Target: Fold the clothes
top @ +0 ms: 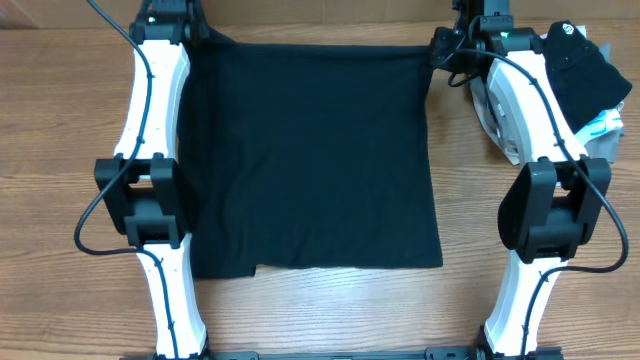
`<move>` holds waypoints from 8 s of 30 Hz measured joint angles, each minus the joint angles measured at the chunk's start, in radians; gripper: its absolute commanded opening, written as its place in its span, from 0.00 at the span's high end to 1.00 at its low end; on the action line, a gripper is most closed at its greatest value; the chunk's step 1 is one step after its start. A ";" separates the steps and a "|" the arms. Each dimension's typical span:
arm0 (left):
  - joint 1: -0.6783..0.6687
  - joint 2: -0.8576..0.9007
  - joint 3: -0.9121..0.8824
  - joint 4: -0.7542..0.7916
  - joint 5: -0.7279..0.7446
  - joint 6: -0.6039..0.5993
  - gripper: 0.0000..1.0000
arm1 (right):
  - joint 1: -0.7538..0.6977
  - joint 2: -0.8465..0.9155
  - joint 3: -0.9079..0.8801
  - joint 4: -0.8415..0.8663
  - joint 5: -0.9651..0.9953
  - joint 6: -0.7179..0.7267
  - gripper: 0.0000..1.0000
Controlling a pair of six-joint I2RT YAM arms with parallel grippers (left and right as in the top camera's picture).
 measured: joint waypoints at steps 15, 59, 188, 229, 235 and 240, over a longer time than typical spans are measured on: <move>0.000 0.003 0.001 -0.399 0.153 0.048 0.96 | 0.000 0.000 0.000 -0.306 0.018 0.000 0.96; 0.083 -0.006 0.215 -0.847 0.262 0.120 0.96 | -0.001 0.009 0.177 -0.509 -0.036 -0.117 0.96; 0.026 -0.639 -1.289 0.034 0.189 0.260 0.96 | 0.146 -0.681 -0.335 -0.776 -0.098 0.053 0.42; 0.475 -0.639 -1.212 -0.001 0.254 0.013 0.11 | 0.146 -0.681 -0.335 -0.771 -0.098 0.052 0.38; 0.475 -0.637 -1.008 -0.188 0.406 0.048 0.11 | 0.146 -0.681 -0.335 -0.745 -0.076 0.053 0.37; 0.473 -0.644 -0.786 -0.394 0.536 0.107 0.20 | 0.146 -0.682 -0.288 -0.773 -0.060 0.052 0.29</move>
